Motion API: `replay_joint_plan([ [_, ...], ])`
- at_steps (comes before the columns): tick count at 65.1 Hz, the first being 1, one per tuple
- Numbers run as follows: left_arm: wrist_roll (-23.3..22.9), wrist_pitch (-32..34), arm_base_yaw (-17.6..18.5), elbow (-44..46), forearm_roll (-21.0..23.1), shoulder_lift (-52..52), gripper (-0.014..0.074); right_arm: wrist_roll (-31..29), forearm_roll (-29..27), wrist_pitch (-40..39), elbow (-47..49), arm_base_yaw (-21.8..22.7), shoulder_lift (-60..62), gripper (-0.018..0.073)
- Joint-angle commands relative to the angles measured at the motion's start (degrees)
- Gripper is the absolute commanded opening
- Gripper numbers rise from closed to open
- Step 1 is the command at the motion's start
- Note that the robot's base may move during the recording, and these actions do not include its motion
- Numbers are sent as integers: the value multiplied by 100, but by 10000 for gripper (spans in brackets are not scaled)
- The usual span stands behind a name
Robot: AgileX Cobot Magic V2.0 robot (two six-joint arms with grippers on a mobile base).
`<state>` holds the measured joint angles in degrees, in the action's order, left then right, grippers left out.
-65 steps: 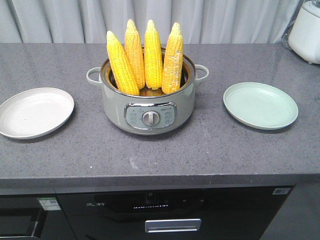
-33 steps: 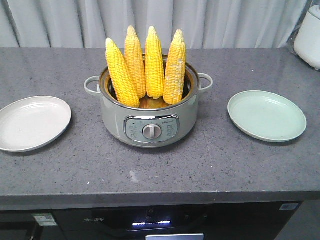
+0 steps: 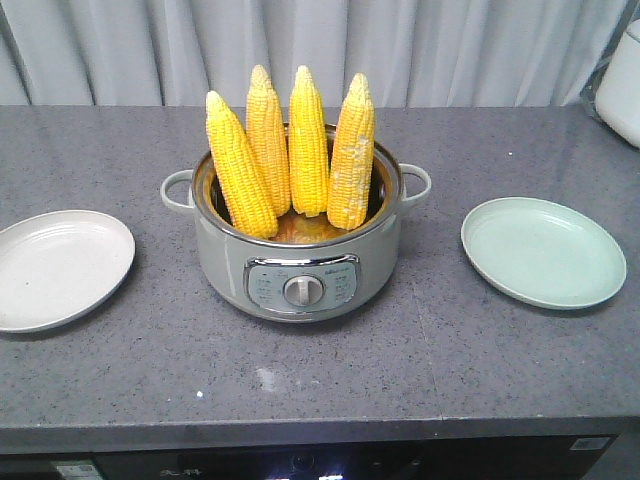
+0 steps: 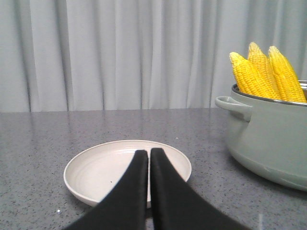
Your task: Distribute corn equally
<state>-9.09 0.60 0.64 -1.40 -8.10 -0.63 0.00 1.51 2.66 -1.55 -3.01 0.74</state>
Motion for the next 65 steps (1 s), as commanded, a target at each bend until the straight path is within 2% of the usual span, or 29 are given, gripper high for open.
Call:
replay_joint_plan([
  [1,-20,439,-8,93,4,-94,-6,-48,4,-415,-47,-11,42,-3],
  [65,-20,439,-8,93,4,-94,-6,-48,4,-415,-47,-11,42,-3],
])
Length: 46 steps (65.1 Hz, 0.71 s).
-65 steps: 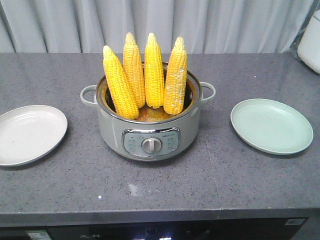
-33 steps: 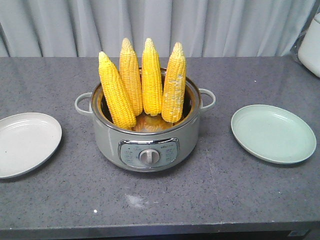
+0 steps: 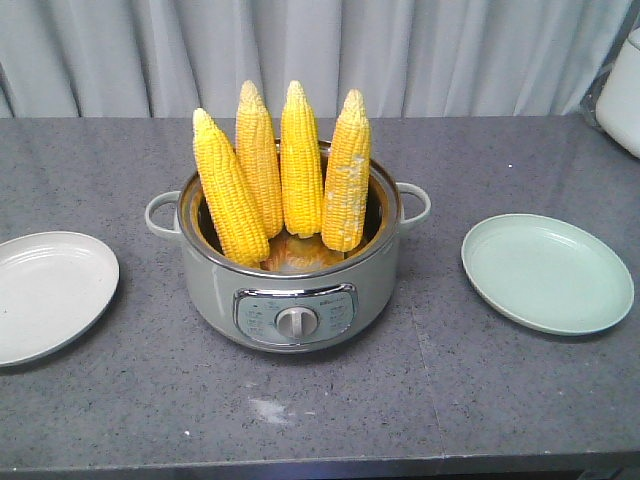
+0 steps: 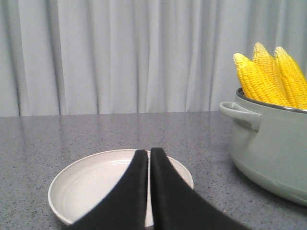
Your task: Distribute corn equally
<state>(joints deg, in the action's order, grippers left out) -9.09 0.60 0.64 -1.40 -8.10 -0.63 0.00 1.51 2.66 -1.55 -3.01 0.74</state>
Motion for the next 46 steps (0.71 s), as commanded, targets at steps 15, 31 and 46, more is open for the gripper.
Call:
replay_joint_plan([
  [15,-20,439,-8,93,4,-94,-6,-48,4,-415,-47,-11,42,-3],
  [31,-20,439,-8,93,4,-94,-6,-48,4,-415,-47,-11,42,-3],
  [46,-20,499,-8,136,4,-94,-6,-63,11,-561,-47,-11,42,-3],
])
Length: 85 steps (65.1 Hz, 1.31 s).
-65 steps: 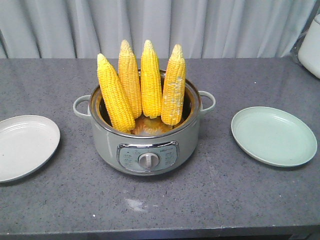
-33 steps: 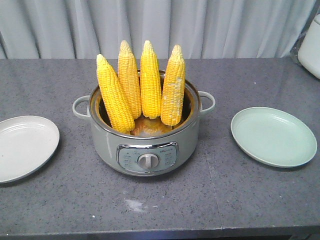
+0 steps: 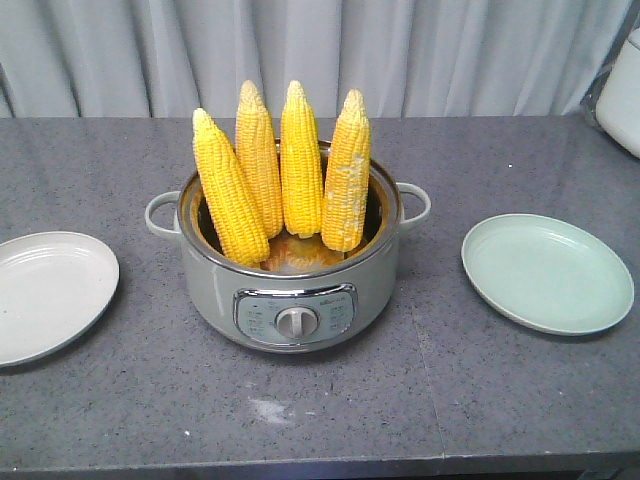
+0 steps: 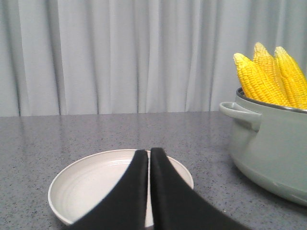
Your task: Distribute corn equally
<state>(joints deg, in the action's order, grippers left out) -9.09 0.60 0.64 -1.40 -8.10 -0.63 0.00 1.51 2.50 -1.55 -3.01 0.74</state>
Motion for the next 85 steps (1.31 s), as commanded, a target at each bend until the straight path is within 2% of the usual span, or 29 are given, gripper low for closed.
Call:
replay_joint_plan([
  [1,-20,520,-8,142,4,-94,-6,-63,12,-573,-47,-11,42,-3],
  [9,-256,877,-8,290,8,-94,-6,-37,-115,-663,160,-11,42,-3],
  [18,-373,408,-8,1162,3,-29,-6,-67,-91,-334,834,-11,-74,-3],
  [27,-353,-652,-8,2393,-17,411,-6,-190,-41,187,1668,-11,-484,-3],
  [38,-318,-2284,-8,3981,-17,1454,-6,-216,-41,922,2783,-11,-1322,-3],
  [45,-300,-3048,-8,4760,-17,2103,-6,-216,-48,1469,3499,-11,-1993,-3],
  [55,164,-3838,-8,5579,65,3022,-6,-216,-48,2541,4542,-11,-2968,-3],
  [61,434,-4325,-8,5955,252,3434,-6,-216,-42,3084,4977,-11,-3492,-3],
  [66,440,-4623,-8,6093,438,3736,-6,-216,-63,3405,5156,-11,-3829,-3],
  [72,440,-4695,-8,6076,603,3927,-6,-216,-63,3557,5141,-11,-4105,-3],
  [85,440,-4805,-8,6076,556,4083,-6,-216,-12,3963,5142,-11,-4412,-3],
])
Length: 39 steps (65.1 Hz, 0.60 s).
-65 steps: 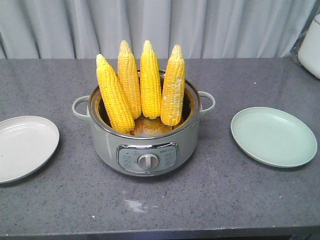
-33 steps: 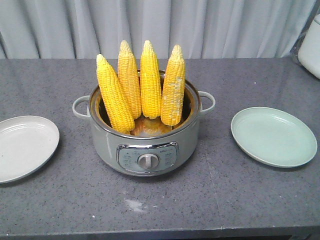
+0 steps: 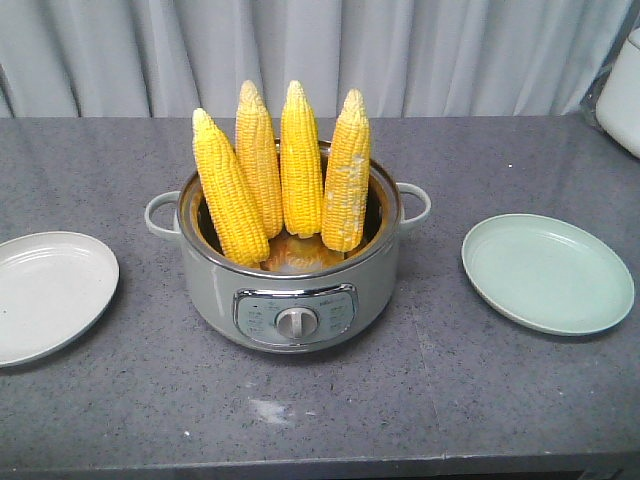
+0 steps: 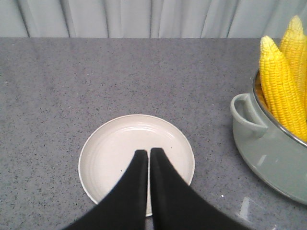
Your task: Distribute corn equally
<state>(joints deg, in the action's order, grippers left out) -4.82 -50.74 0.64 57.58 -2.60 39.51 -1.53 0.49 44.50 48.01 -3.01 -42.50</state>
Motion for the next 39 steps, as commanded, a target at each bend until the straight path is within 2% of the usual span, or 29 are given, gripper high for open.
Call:
replay_joint_plan([
  [1,14,308,-8,178,-8,85,-5,-62,105,-223,185,-11,-100,-3],
  [7,14,286,-8,178,-154,112,12,-62,105,-192,185,-11,-146,9],
  [14,158,300,-8,178,-292,112,101,-186,153,-146,185,-11,-146,67],
  [20,396,313,-8,178,-272,112,242,-341,148,-144,185,-11,-146,176],
  [29,447,324,-8,178,-241,112,468,-341,137,-139,185,-11,-146,413],
  [32,447,324,-8,178,-241,112,519,-341,106,-139,185,-11,-146,500],
  [39,447,324,-8,178,-247,112,582,-341,-49,-109,185,-11,-146,622],
])
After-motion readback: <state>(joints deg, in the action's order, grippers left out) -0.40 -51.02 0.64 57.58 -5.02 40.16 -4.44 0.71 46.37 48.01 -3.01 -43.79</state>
